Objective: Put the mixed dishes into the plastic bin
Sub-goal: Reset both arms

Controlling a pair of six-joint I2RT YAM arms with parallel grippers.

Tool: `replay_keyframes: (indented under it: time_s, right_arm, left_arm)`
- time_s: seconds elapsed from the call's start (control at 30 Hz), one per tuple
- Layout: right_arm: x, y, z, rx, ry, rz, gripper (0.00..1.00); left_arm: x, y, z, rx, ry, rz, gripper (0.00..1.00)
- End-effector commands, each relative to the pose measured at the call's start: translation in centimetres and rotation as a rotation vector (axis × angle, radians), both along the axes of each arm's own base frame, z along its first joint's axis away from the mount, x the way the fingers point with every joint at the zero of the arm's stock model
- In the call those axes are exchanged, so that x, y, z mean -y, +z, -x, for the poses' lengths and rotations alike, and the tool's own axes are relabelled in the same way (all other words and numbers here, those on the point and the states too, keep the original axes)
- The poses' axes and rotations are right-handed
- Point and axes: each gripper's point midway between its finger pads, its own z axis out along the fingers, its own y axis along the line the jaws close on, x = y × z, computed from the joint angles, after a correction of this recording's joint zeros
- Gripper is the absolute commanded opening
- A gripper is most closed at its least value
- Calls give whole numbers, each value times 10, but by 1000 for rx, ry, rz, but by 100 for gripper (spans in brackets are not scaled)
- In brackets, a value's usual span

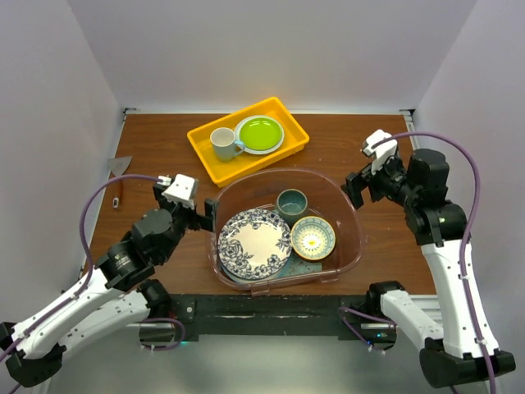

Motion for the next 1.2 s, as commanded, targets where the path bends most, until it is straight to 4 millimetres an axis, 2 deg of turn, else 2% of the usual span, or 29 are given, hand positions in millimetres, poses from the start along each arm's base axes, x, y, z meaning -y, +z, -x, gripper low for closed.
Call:
replay_keyframes:
  time_s: [0.0,0.23,0.43,0.67,0.9,1.17]
  right_arm:
    - [16,45,-22,139,-179,-97,99]
    - [40,68,-43,204,-394,-192,99]
    - [52,82,-51,252,-481,-229,99]
    - [62,106,-53,306,-547,-262,99]
    - [75,111,-50,327,-644,-333,99]
    - [73,108,-48,329,-616,-298,99]
  left_arm:
    - [-3,38,2,40,22,125,100]
    - [-8,56,0,42,61,152,100]
    - [-11,72,-6,59,98,144,100]
    - [-7,77,-21,52,114,138,100]
    - [-12,83,-35,32,126,176,100]
    - [-8,93,-33,31,95,209,100]
